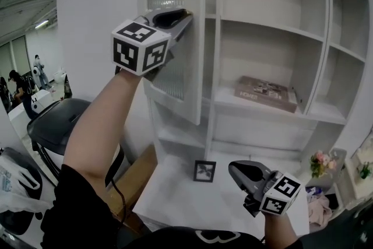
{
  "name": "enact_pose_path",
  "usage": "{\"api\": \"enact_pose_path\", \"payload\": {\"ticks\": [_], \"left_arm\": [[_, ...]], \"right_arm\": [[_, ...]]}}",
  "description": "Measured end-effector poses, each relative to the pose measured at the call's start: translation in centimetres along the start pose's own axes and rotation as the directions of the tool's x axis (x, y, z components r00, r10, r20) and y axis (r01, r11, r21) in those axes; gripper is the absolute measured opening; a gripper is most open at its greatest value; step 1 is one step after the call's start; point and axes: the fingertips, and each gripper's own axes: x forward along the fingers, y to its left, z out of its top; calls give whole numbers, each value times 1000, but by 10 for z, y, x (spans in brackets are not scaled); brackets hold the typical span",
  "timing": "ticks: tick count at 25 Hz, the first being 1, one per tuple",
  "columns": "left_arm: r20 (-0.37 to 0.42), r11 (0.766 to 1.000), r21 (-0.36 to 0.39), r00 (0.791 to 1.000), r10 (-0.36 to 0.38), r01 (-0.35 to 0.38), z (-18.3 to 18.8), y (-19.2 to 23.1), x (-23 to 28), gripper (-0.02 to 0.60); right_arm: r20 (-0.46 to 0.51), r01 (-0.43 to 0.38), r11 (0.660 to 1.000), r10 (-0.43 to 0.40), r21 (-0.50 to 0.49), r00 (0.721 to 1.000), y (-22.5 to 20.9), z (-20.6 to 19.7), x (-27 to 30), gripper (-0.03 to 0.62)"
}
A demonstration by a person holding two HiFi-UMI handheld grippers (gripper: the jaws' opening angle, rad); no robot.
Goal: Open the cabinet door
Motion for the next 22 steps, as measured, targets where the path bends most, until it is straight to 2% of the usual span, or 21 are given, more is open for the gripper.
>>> {"api": "enact_pose_path", "payload": {"ticks": [5, 10, 16, 22], "left_arm": [[7, 1000, 13, 1000, -13, 13, 5, 3, -15, 75], [59, 998, 6, 996, -60, 59, 11, 10, -35, 76], [110, 992, -2, 986, -127, 128, 15, 17, -57, 75], [158, 983, -36, 972, -172, 180, 18, 27, -82, 77]], "right_arm": [[-12, 21, 1000, -21, 5, 1000, 7, -8, 3, 0], [-2, 58, 998, -58, -28, 998, 18, -2, 23, 0], [38, 70, 995, -67, -67, 997, 43, 11, 57, 0], [45, 72, 995, -69, -63, 997, 57, 4, 85, 0]]}}
